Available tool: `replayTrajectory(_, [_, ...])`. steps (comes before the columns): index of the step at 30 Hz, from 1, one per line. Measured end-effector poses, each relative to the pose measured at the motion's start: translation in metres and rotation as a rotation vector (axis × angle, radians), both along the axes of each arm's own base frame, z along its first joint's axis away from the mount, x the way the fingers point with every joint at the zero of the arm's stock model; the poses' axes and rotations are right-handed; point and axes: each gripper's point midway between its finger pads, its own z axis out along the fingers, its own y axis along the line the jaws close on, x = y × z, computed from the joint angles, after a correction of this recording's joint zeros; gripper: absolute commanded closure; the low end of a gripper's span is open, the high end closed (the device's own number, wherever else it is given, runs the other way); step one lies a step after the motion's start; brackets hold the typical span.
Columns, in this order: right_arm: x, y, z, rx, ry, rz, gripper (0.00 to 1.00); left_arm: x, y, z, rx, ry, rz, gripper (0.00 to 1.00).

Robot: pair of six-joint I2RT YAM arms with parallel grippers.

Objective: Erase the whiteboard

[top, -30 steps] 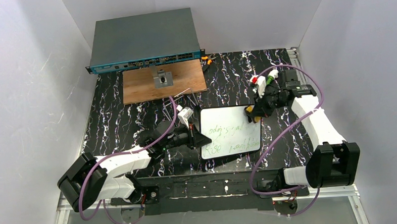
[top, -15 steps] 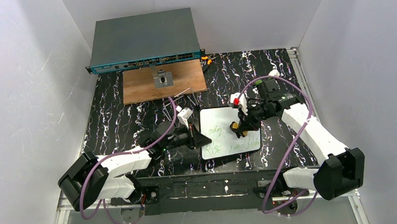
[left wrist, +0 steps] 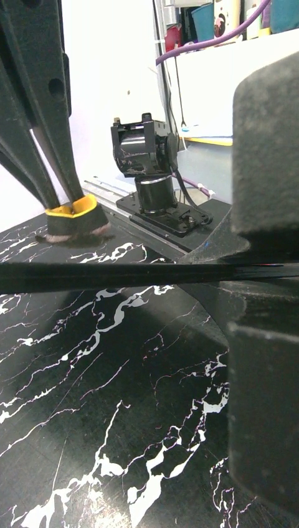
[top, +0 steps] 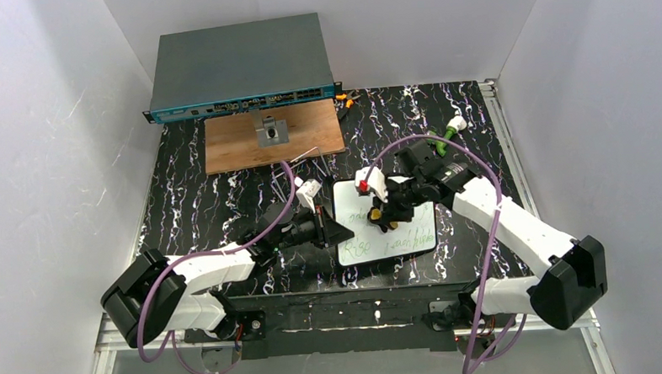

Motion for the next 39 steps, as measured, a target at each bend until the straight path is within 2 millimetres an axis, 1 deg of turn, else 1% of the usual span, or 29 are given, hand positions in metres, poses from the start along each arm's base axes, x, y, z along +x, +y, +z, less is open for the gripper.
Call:
replayTrajectory(5, [0.015,0.017,0.002,-0.039,-0.039,-0.034,0.99,0.001,-0.001,0.001,-0.002,0.008,0.004,1.0])
replayTrajectory(8, [0.016,0.029,0.0,-0.057,-0.068,-0.023,0.99,0.001,-0.001,0.0,-0.002,0.017,0.009,1.0])
replayTrajectory(10, [0.015,0.031,-0.001,-0.076,-0.084,-0.024,0.99,0.001,-0.001,-0.001,-0.002,0.03,0.012,1.0])
replayTrajectory(15, [0.021,0.036,0.001,-0.113,-0.115,-0.05,0.99,0.005,0.0,0.001,-0.003,0.03,0.033,1.0])
replayTrajectory(17, [0.018,0.041,0.001,-0.127,-0.14,-0.027,0.99,0.007,0.0,0.0,-0.001,0.033,0.04,1.0])
replayTrajectory(20, [0.002,0.053,0.001,-0.127,-0.155,0.046,0.99,0.008,0.0,0.001,0.001,0.031,0.04,1.0])
replayTrajectory(22, [-0.003,0.057,0.001,-0.13,-0.164,0.072,0.99,0.008,0.0,0.0,0.004,0.028,0.04,1.0])
replayTrajectory(28, [0.007,0.055,0.0,-0.133,-0.182,0.031,0.99,0.009,0.001,0.0,0.005,0.027,0.051,1.0])
replayTrajectory(32, [0.03,0.041,0.003,-0.126,-0.179,-0.078,0.99,0.012,0.002,0.0,0.005,0.026,0.066,1.0])
replayTrajectory(34, [0.036,0.036,0.003,-0.123,-0.173,-0.107,0.99,0.013,0.002,0.001,0.004,0.027,0.069,1.0])
replayTrajectory(36, [0.036,0.036,0.003,-0.113,-0.158,-0.108,0.99,0.013,0.002,0.001,0.004,0.027,0.069,1.0])
replayTrajectory(39, [0.029,0.04,0.002,-0.103,-0.141,-0.081,0.99,0.013,0.001,0.001,0.004,0.027,0.068,1.0])
